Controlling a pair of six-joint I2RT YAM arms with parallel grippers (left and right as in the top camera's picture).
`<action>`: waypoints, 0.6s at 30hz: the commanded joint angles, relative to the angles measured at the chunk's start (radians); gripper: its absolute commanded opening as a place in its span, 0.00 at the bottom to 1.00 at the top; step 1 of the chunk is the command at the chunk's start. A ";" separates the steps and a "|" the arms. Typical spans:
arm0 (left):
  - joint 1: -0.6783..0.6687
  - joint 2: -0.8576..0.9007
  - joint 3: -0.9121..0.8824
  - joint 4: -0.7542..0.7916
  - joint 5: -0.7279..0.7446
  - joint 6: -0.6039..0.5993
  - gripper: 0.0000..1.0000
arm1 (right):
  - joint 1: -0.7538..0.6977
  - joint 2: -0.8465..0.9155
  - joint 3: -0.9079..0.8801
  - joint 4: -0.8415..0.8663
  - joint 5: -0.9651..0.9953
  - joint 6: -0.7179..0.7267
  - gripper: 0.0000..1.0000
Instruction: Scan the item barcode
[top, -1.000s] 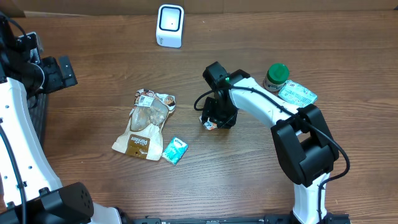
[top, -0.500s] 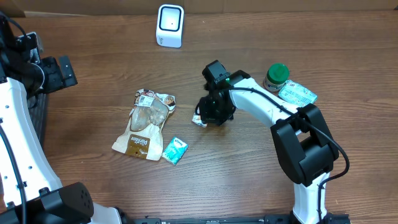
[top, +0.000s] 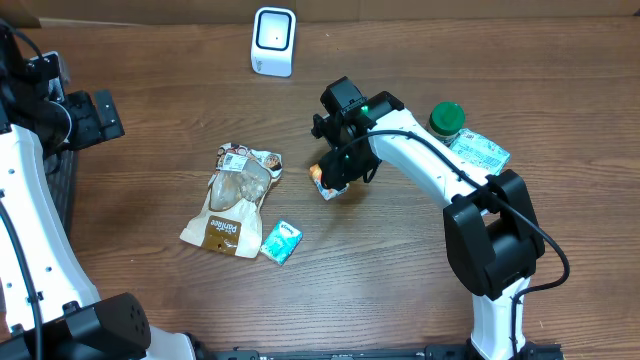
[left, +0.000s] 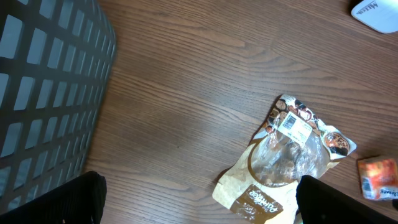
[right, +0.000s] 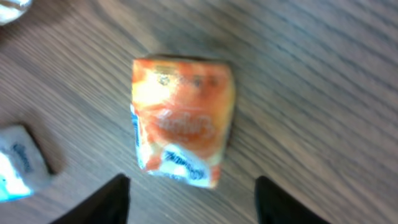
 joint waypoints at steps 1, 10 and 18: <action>-0.003 -0.003 0.011 0.000 0.006 0.017 1.00 | 0.000 -0.001 0.026 -0.008 0.036 0.031 0.73; -0.003 -0.003 0.011 0.000 0.006 0.017 1.00 | -0.137 -0.001 -0.002 0.049 -0.136 0.441 0.47; -0.003 -0.003 0.011 0.000 0.006 0.017 1.00 | -0.160 -0.001 -0.068 0.084 -0.272 0.395 0.40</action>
